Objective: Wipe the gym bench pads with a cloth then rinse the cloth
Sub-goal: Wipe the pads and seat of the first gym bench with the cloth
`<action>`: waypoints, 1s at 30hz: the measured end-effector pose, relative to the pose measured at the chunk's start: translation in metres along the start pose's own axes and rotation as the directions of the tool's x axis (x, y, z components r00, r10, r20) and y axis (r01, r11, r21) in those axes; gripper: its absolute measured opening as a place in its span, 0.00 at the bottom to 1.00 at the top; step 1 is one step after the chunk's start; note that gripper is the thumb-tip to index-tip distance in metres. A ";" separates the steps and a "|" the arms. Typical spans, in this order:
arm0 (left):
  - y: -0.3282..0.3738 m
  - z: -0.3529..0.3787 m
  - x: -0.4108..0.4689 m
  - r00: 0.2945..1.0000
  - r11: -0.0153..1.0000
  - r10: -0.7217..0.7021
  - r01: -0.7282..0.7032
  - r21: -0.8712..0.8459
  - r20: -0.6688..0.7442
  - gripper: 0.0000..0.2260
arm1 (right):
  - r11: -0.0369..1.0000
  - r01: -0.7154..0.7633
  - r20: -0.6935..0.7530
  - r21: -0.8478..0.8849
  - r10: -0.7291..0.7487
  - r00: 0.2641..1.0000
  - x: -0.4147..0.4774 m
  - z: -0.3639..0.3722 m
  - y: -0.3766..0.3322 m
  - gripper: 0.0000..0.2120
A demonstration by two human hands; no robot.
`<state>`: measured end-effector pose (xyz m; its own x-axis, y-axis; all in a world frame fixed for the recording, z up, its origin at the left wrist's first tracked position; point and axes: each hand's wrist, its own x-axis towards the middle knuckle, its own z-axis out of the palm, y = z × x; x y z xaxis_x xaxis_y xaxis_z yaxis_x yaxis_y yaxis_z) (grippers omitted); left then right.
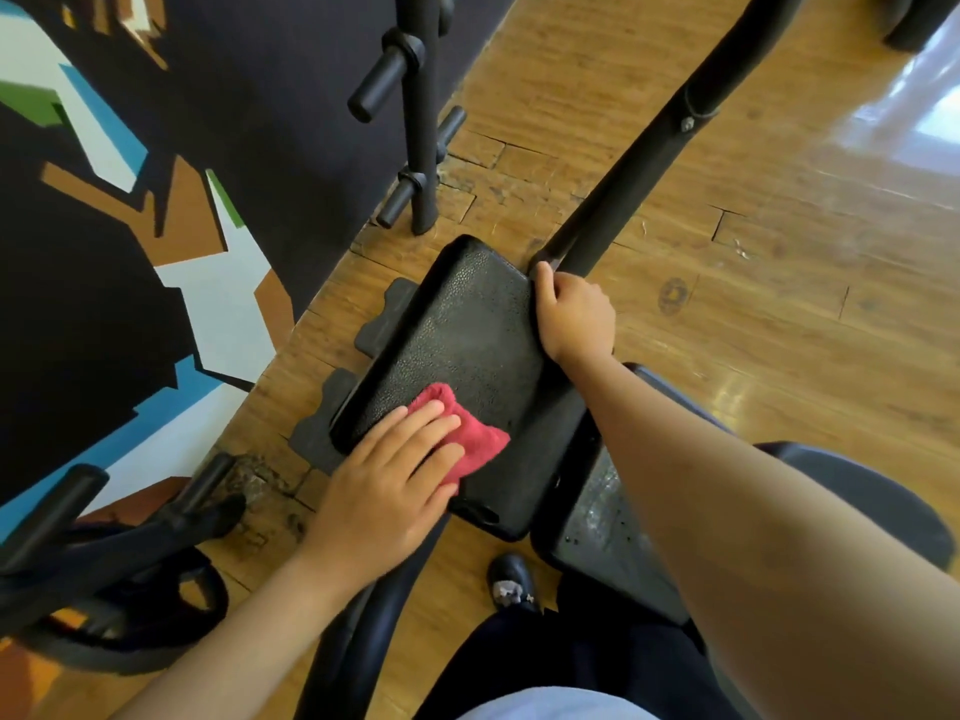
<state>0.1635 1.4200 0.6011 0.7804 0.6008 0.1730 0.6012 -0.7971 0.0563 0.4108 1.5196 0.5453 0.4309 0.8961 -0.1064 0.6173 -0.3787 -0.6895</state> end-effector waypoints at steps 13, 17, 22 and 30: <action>0.048 0.040 0.015 0.996 0.992 -0.088 0.087 0.087 0.014 0.17 | 1.000 -0.006 -0.015 0.000 0.006 1.000 -0.004 -0.003 -0.002 0.23; 0.060 0.047 0.015 0.989 0.995 0.090 -0.095 0.035 0.116 0.18 | 1.000 -0.006 -0.020 -0.006 0.006 1.000 -0.005 -0.007 -0.003 0.23; 0.024 0.024 0.021 0.996 0.996 -0.074 0.071 0.055 0.049 0.20 | 1.000 -0.004 -0.018 0.006 0.004 1.000 -0.005 -0.006 -0.002 0.21; 0.076 0.055 0.017 0.983 0.986 0.162 -0.159 -0.043 0.090 0.20 | 0.999 0.009 -0.016 0.031 -0.009 1.000 -0.002 -0.002 0.001 0.21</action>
<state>0.2320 1.3736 0.5538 0.8799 0.4664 0.0906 0.4615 -0.8843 0.0708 0.4117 1.5168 0.5467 0.4355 0.8958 -0.0891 0.6007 -0.3629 -0.7123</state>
